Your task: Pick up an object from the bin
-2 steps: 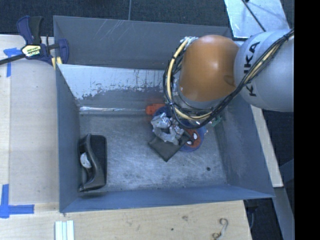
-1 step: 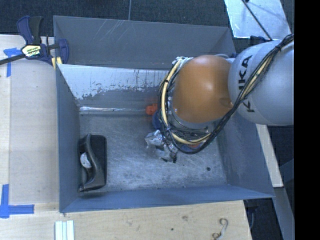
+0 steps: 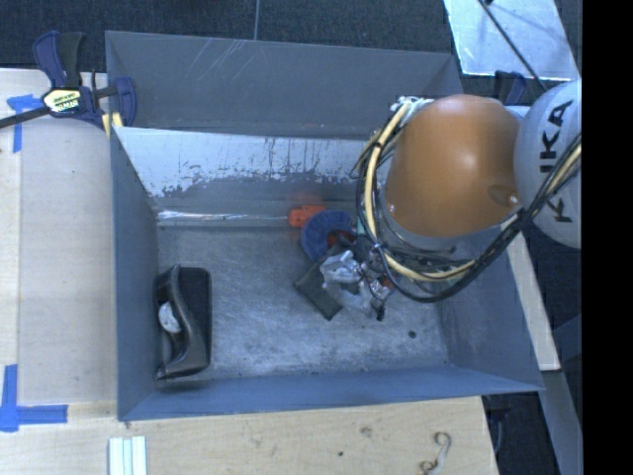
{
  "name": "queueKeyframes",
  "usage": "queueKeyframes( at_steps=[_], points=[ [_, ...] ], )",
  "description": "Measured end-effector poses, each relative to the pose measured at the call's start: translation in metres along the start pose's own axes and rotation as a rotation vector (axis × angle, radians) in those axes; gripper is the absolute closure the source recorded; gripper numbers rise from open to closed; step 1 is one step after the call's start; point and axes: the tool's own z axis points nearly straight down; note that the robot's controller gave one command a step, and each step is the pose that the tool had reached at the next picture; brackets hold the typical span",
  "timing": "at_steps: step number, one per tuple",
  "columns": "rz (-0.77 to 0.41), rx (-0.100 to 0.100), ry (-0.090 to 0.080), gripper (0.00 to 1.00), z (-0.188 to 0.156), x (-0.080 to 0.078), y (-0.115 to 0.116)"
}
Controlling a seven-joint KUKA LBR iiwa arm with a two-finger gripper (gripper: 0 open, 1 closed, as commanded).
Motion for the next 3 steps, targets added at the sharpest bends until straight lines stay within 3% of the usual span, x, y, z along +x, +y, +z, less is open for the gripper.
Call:
queueKeyframes(
  at_steps=[1, 2, 3],
  points=[
    [0.235, -0.005, 0.006, 1.0, 0.019, -0.032, 0.025],
    [0.236, -0.004, 0.006, 0.0, 0.019, -0.032, 0.024],
    [0.313, -0.001, 0.004, 0.0, 0.052, -0.039, -0.018]
  ],
)
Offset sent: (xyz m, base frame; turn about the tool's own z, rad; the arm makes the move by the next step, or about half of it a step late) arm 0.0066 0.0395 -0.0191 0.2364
